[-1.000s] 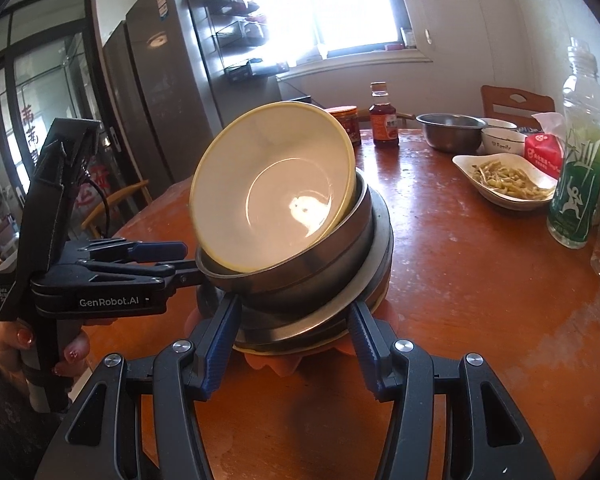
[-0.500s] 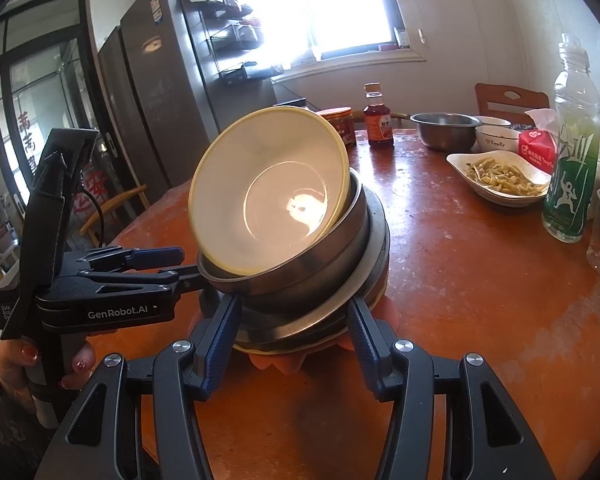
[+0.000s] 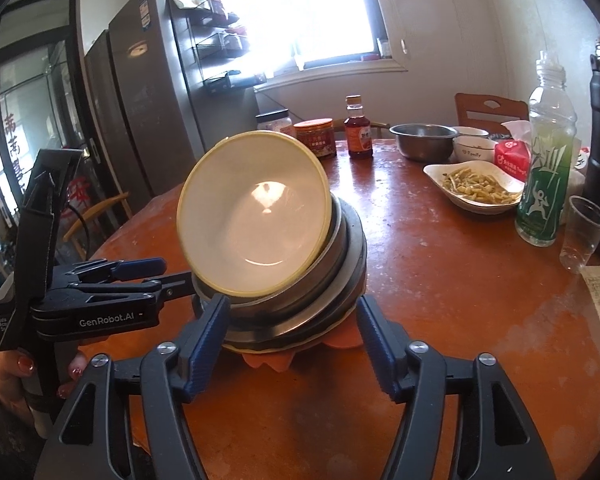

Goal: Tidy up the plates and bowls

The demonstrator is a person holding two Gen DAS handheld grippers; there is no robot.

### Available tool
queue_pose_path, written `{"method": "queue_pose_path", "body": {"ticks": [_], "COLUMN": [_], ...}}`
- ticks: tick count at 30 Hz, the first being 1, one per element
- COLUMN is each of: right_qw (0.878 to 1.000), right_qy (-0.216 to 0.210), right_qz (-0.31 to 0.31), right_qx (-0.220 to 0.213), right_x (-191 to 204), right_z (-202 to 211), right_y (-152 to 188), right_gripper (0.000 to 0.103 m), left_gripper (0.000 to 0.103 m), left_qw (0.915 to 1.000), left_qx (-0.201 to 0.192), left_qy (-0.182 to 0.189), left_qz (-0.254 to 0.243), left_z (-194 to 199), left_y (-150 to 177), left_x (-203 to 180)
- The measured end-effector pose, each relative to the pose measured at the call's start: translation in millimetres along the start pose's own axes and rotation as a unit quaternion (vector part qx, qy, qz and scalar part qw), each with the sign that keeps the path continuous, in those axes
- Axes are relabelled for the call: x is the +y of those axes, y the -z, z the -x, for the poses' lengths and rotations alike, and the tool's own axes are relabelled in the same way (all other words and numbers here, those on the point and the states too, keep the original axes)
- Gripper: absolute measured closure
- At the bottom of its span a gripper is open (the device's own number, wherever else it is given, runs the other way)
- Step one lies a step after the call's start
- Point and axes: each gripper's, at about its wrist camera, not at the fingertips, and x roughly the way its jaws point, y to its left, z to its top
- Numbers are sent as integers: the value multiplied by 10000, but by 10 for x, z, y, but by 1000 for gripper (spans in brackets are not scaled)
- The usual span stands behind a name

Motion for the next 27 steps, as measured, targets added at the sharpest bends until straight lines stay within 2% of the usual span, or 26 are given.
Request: {"method": "queue_pose_path", "body": {"ticks": [5,15,27], "right_qw": [9999,9995,9985], "right_qy": [74,261,424], "right_qz": [19,-92,-348], "right_qx": [-75,-151,-83], "right_x": [63,183,253], "right_z": [57,169,321], "right_y": [1,122,436], "right_gripper": [30,27,26], "left_gripper": [36,34,28], "left_qw": [9999,9986,9977], "left_qx": [-5,-193,-166], "left_qy": [-65,-444,-538], "left_qz": [88,231,372], "left_z": [59,390,604], "left_y": [77,387,758], "left_x": [89,127,6]}}
